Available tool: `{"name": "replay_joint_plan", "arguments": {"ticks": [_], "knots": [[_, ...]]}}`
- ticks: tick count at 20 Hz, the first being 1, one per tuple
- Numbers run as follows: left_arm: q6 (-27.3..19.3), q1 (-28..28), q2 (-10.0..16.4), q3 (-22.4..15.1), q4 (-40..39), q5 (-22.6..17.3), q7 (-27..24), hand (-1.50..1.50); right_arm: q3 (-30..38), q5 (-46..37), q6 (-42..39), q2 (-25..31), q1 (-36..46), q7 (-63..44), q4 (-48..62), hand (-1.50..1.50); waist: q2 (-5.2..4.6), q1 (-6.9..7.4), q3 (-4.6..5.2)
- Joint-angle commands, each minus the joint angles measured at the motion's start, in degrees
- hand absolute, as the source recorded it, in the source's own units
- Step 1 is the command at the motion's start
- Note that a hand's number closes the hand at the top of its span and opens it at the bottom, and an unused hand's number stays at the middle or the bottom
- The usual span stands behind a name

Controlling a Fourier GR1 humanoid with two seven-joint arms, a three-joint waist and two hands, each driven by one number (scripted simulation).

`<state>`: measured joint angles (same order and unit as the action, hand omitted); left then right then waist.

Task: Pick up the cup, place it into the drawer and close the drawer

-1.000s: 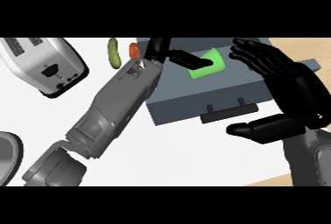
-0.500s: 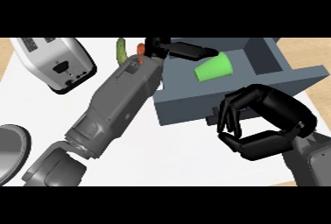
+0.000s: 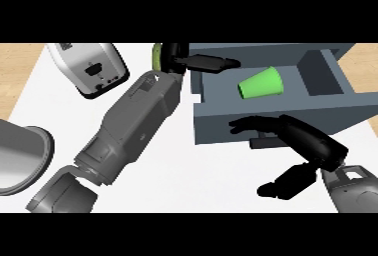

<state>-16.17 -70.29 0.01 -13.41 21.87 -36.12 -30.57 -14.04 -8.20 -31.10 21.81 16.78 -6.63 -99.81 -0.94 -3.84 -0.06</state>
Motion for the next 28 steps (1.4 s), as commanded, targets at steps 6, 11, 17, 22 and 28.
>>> {"name": "replay_joint_plan", "arguments": {"ticks": [6,11,17,22,28], "knots": [[4.51,5.77,0.97,1.31,5.43,-1.3,-0.52,-1.5,-6.67,-18.06,8.6,-3.3,3.45,10.02,25.32,-1.5,0.68,6.13,0.0],[5.95,9.79,2.63,1.4,6.9,-0.81,-2.68,-1.5,-6.7,-23.73,14.69,-6.94,11.63,16.24,44.9,1.5,0.05,7.84,-0.07],[9.93,14.15,7.0,1.56,12.44,-1.8,-0.06,-1.5,1.49,-21.21,19.3,-5.42,20.29,27.69,58.94,1.5,-0.05,10.0,-0.17],[11.37,16.4,8.58,0.73,15.18,-1.53,1.28,-1.5,8.07,-18.78,21.87,-2.73,27.96,31.07,66.81,1.5,-0.54,11.99,-0.29],[13.78,18.77,10.15,0.29,17.96,-1.82,2.13,-1.5,13.04,-16.74,22.65,0.98,35.21,27.58,71.39,1.5,-1.15,14.46,-0.27]]}}
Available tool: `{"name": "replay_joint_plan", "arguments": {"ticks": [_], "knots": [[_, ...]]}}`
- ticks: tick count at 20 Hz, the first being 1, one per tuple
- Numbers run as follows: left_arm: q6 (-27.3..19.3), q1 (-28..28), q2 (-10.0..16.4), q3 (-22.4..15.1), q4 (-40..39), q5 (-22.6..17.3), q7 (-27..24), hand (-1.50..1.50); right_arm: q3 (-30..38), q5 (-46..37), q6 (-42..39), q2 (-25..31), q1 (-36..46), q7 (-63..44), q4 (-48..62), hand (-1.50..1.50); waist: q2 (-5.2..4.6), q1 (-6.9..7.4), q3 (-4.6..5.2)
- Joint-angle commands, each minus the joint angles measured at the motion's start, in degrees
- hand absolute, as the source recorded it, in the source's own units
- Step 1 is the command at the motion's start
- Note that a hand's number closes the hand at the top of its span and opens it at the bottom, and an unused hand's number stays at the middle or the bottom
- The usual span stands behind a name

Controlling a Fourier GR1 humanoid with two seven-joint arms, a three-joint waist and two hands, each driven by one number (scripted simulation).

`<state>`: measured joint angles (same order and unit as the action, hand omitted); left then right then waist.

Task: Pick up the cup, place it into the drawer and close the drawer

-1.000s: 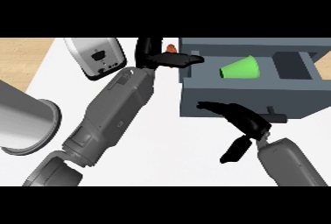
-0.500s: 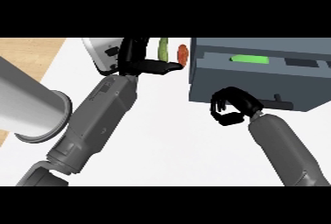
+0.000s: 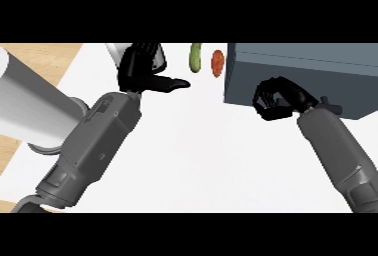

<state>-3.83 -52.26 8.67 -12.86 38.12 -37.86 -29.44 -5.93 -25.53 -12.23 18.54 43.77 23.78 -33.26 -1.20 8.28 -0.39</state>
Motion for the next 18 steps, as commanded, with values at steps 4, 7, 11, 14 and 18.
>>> {"name": "replay_joint_plan", "arguments": {"ticks": [4,7,11,14,18], "knots": [[2.29,2.04,2.37,-0.26,2.47,-0.1,0.96,-1.5,6.64,2.43,2.66,5.0,9.81,-4.22,4.65,1.5,-1.15,2.84,0.14],[3.54,3.36,2.39,-0.58,2.53,-0.25,1.14,-1.5,7.0,3.15,1.45,6.0,10.03,-4.56,3.54,1.5,-1.51,3.17,0.21],[4.44,4.26,2.59,-0.95,3.69,-0.34,1.48,-1.5,7.67,4.63,-1.04,7.36,9.49,-4.01,1.8,1.5,-1.36,4.32,0.2],[4.71,3.91,2.54,-0.45,4.32,-0.91,1.55,-1.5,8.8,6.42,-4.22,9.22,9.41,-3.69,0.57,1.5,-1.36,4.08,0.21],[5.21,4.2,2.12,-0.77,4.87,-1.09,2.09,-1.5,8.5,6.95,-6.02,9.39,8.34,-4.62,-0.43,1.5,-1.65,4.53,0.19]]}}
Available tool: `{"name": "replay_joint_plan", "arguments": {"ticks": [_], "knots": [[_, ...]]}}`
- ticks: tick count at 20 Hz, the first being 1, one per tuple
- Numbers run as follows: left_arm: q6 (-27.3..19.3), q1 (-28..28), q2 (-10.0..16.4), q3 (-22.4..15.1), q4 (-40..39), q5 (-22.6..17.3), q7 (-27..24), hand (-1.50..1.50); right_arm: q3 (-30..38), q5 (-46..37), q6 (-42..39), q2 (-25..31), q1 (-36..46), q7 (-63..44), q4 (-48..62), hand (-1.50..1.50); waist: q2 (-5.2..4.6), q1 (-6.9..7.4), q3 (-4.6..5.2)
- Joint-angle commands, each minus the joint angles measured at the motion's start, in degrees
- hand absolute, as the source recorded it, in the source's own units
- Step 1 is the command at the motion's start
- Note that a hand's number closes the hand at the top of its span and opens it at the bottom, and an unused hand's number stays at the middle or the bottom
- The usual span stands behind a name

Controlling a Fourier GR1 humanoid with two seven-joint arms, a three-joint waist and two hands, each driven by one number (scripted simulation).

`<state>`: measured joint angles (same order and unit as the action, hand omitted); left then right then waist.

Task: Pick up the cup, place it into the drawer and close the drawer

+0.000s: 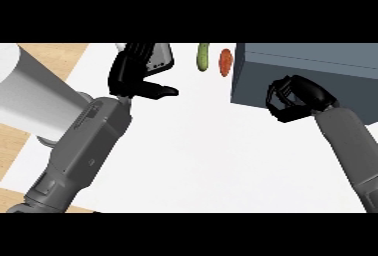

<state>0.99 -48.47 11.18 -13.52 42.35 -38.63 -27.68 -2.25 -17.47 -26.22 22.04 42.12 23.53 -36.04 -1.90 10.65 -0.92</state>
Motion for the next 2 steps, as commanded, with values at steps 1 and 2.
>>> {"name": "replay_joint_plan", "arguments": {"ticks": [1,2], "knots": [[0.97,0.58,0.48,0.16,0.38,-0.42,0.47,-1.5,5.45,-0.34,7.4,6.32,10.27,-4.5,1.75,1.5,-1.06,2.1,0.78],[0.97,0.92,0.35,-0.12,0.92,-0.14,-0.07,-1.5,5.42,-0.32,7.17,6.62,9.62,-4.64,1.71,1.5,-0.85,2.21,0.76]]}}
